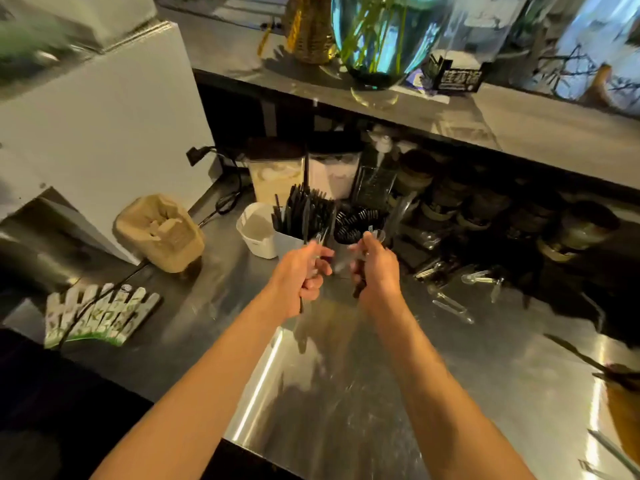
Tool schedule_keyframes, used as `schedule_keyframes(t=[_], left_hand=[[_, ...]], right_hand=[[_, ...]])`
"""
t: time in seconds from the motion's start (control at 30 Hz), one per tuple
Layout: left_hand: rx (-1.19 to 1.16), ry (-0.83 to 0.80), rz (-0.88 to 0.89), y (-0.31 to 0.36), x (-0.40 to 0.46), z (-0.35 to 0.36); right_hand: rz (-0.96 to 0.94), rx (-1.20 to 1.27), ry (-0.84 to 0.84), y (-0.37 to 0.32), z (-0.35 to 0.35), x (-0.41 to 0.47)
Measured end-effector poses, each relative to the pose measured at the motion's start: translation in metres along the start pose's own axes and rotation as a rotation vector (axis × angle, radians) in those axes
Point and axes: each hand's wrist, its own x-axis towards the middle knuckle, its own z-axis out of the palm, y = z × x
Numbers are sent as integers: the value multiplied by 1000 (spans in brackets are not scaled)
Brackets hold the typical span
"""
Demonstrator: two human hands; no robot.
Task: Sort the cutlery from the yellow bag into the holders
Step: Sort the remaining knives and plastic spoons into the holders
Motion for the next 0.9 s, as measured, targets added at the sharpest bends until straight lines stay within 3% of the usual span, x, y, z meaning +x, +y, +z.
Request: schedule_keyframes(t=[0.2,0.3,0.4,0.67,0.9], left_hand=[[-319,142,90,45,-4,-60],[-622,191,162,64,2,-78],[-771,196,216,83,6,-94],[-867,231,231,102,30,-114],[-617,218,200,99,58,-108]], right_hand=[[-3,-181,-219,3,74,-8],[-79,-268,-302,5,106,-13],[-152,-376,-347,12,133,-15],[14,-324,-239,23,173,-1],[29,-196,-186,15,191,24]])
